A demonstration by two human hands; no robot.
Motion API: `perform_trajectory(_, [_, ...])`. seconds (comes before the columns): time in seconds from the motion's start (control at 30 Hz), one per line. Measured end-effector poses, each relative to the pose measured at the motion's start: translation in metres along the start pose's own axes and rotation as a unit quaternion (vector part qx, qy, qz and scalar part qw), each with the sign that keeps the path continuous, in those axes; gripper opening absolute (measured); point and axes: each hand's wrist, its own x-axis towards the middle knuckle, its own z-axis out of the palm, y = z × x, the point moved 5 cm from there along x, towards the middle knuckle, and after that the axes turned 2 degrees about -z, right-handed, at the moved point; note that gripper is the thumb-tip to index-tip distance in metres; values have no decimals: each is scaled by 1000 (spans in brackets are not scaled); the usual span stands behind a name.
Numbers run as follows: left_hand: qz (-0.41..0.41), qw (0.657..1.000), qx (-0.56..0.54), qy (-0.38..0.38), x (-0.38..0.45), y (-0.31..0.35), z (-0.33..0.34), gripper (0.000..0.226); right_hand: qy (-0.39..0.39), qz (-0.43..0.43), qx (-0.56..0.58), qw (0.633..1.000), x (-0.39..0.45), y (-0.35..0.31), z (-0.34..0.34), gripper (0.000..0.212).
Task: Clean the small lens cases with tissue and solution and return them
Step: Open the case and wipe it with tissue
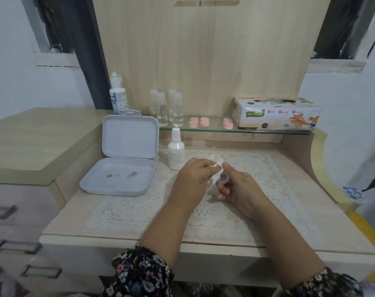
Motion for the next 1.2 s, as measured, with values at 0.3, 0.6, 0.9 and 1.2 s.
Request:
perform_trajectory(0.3, [55, 990, 125, -17, 3, 8, 0, 29, 6, 7, 1, 1000, -1, -2, 1, 36])
perform_trajectory(0.6, [-55, 993, 108, -2, 5, 1, -2, 33, -24, -50, 4, 998, 3, 4, 5, 33])
perform_trajectory(0.9, [-253, 965, -65, 34, 1, -11, -7, 22, -105, -89, 75, 988, -2, 4, 16, 29])
perform_trajectory(1.2, [-301, 935, -184, 14, -1, -12, -7, 32, 32, -196, -200, 959, -7, -12, 3, 39])
